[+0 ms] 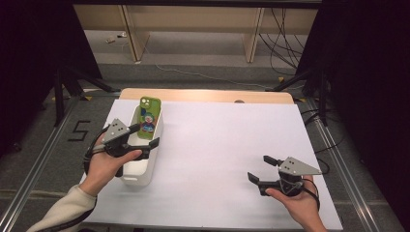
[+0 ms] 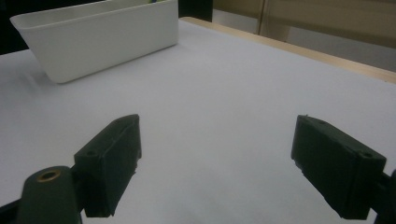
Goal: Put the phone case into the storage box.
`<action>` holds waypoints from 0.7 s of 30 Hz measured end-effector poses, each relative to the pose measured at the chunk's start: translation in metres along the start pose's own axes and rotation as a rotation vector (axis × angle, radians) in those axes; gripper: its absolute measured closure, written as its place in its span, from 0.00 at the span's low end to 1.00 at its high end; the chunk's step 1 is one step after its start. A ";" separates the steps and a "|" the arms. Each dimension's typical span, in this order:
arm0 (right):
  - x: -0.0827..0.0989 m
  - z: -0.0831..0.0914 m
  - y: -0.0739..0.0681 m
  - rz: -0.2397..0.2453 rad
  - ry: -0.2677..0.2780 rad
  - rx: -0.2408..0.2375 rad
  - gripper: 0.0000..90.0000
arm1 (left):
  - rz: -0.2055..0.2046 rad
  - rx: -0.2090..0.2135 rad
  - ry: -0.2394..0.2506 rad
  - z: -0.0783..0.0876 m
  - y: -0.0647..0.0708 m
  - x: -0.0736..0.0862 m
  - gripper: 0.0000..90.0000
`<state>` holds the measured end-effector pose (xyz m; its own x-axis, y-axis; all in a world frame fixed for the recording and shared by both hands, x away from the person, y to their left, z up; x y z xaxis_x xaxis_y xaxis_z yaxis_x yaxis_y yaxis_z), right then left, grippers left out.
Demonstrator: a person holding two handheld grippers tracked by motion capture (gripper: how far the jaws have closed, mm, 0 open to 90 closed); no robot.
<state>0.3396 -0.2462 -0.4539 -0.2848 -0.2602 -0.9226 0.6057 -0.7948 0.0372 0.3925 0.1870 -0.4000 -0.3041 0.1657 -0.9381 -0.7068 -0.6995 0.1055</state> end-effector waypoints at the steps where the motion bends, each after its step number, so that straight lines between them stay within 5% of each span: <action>1: 0.000 0.000 0.000 0.000 0.000 -0.001 0.19 | -0.001 0.006 0.001 0.002 0.001 0.001 0.15; 21: 0.000 0.001 0.000 0.002 -0.002 0.001 0.19 | -0.028 0.084 0.013 0.014 0.024 0.024 0.15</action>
<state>0.3391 -0.2463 -0.4535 -0.2856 -0.2629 -0.9216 0.6054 -0.7950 0.0391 0.3591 0.1840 -0.4152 -0.2753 0.1747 -0.9454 -0.7664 -0.6336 0.1061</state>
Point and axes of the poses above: each handheld gripper's, and its own axes: z roughly backward along the jaws, x roughly out of its underside, y roughly to its right, the point moved 3 cm from there along -z, roughly forward along the jaws, and after that the axes turned 8 degrees about x, right-handed, at the moved point
